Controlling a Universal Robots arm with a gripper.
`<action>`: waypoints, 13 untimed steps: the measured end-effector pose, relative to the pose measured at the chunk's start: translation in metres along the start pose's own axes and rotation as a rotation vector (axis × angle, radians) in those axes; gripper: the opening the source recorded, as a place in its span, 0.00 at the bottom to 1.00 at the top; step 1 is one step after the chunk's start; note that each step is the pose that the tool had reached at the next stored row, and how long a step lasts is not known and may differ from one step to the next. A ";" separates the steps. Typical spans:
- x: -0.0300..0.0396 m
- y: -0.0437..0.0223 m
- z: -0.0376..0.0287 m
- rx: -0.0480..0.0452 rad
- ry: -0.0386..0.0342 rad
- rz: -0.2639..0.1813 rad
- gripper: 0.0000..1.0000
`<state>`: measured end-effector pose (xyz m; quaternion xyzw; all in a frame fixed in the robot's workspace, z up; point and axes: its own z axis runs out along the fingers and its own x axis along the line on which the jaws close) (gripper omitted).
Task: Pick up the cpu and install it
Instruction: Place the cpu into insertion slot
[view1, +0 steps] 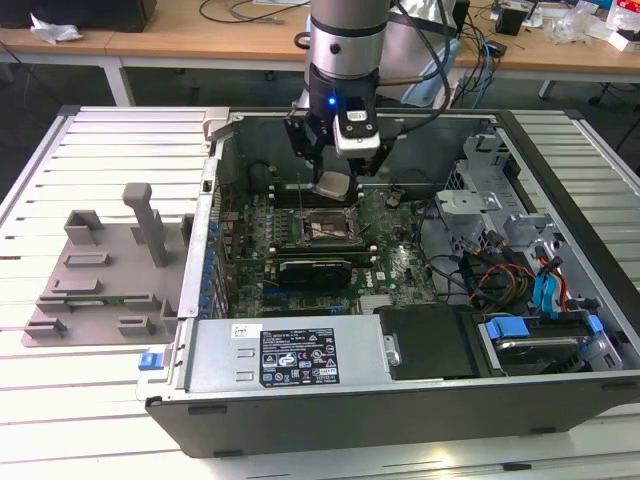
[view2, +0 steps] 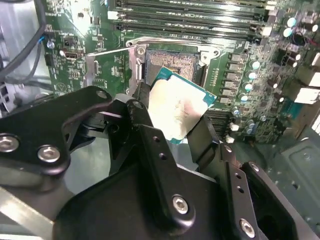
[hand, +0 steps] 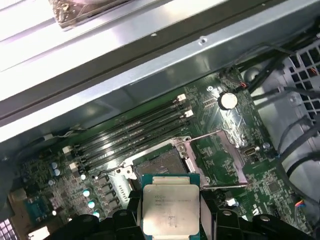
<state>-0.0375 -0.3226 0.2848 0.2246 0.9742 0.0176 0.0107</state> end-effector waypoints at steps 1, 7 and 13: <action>0.0000 0.0000 0.0000 0.0002 -0.0005 0.013 0.55; 0.0000 0.0000 0.0001 0.0023 -0.0070 0.180 0.55; 0.0000 0.0000 0.0002 0.0051 -0.0155 0.396 0.55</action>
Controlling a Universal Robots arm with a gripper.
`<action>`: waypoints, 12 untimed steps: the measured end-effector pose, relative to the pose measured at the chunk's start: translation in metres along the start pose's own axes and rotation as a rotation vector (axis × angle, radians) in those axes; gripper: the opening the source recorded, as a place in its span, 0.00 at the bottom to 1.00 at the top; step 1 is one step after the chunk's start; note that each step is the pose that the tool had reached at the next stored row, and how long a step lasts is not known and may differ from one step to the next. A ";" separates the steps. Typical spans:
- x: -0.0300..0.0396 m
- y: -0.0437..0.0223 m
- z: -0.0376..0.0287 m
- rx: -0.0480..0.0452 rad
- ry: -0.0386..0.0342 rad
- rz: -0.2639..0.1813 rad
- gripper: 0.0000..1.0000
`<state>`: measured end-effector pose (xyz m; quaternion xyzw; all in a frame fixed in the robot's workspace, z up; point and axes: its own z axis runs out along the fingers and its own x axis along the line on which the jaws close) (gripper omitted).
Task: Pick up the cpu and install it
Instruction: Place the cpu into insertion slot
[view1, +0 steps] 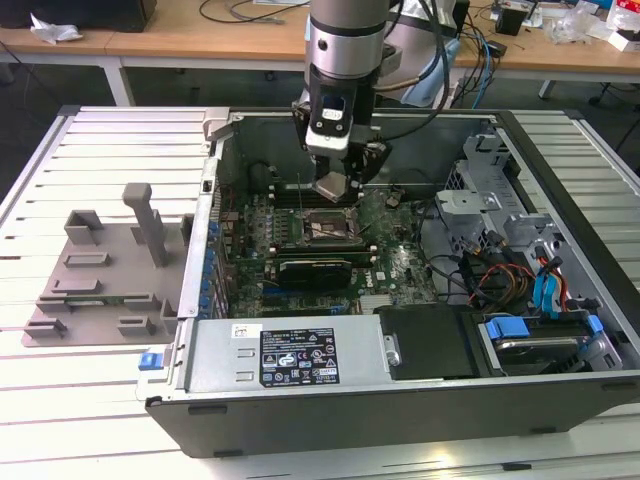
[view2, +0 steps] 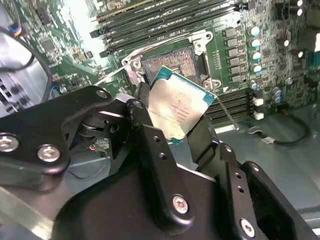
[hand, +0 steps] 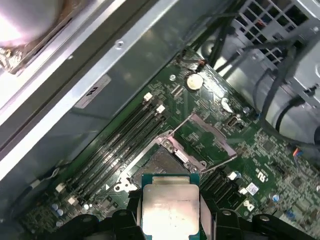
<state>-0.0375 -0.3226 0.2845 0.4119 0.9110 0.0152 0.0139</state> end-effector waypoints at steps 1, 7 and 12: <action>0.0000 0.0000 0.0000 0.0004 -0.0015 0.038 0.55; 0.0000 0.0000 0.0002 0.0030 -0.0092 0.235 0.55; 0.0000 0.0000 0.0004 0.0049 -0.0153 0.391 0.55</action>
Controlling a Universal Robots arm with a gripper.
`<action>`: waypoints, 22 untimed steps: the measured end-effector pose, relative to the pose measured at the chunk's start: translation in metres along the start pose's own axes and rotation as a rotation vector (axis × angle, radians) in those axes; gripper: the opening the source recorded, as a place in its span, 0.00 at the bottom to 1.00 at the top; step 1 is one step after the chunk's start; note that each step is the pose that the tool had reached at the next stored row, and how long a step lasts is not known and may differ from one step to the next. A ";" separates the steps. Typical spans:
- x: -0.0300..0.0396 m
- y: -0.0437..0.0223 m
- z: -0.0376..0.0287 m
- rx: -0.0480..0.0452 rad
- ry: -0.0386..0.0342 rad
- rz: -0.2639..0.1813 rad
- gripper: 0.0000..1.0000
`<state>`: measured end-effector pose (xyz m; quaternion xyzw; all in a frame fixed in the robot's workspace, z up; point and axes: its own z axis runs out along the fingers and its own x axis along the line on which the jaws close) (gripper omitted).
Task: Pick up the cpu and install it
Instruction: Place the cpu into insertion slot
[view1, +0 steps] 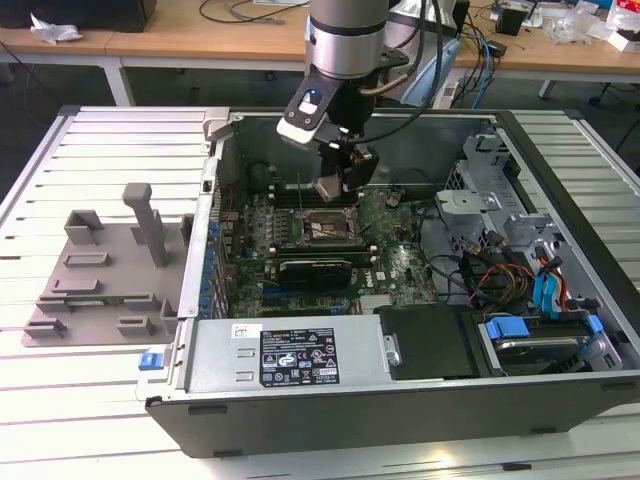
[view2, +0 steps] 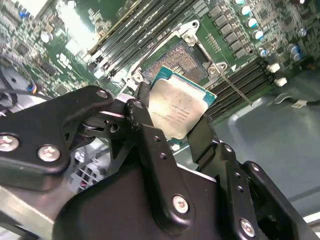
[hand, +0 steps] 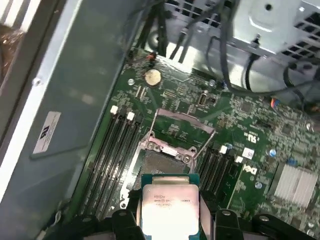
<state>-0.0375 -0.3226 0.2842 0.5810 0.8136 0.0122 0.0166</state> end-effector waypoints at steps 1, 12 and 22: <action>0.0000 0.0000 0.0000 0.0007 -0.0018 0.046 0.55; 0.0001 -0.0002 0.0051 -0.0086 -0.0119 0.239 0.55; 0.0005 -0.0015 0.0235 -0.0141 -0.0138 0.253 0.55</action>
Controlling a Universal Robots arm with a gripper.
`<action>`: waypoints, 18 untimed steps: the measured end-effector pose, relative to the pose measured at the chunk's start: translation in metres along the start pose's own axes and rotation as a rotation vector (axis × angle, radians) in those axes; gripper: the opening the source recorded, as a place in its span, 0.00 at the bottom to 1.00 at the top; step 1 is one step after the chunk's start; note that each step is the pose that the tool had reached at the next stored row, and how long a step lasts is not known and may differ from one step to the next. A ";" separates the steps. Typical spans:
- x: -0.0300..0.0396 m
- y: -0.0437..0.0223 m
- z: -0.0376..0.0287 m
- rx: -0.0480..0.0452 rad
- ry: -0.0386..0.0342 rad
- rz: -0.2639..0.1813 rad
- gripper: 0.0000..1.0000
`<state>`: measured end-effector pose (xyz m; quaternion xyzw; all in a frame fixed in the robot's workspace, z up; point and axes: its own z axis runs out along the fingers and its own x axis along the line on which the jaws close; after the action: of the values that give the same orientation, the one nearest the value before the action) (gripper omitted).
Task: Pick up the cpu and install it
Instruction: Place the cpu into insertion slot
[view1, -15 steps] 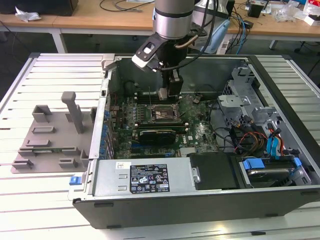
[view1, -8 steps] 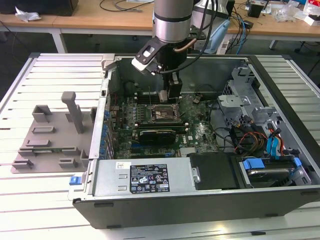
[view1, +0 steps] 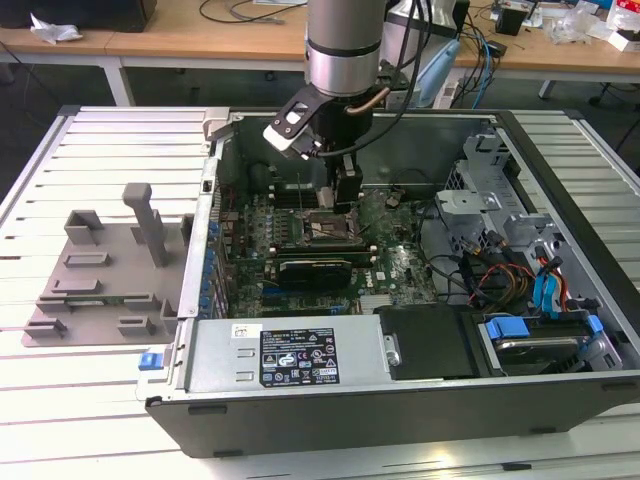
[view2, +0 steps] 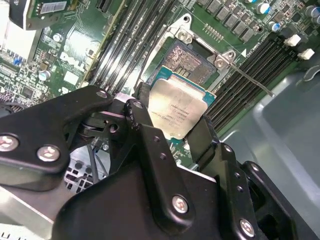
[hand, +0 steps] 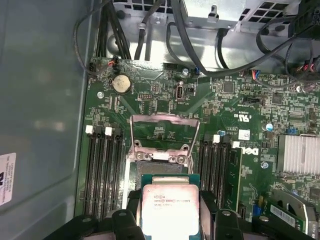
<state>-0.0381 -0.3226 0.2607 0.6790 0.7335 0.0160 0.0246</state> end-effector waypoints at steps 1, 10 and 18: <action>0.0001 -0.0015 0.0027 0.0001 -0.0002 0.003 0.55; 0.0002 -0.0033 0.0128 0.0005 -0.0017 0.029 0.55; 0.0003 -0.0038 0.0223 0.0005 -0.0020 0.033 0.55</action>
<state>-0.0407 -0.3228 0.2382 0.6911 0.7222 0.0155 0.0249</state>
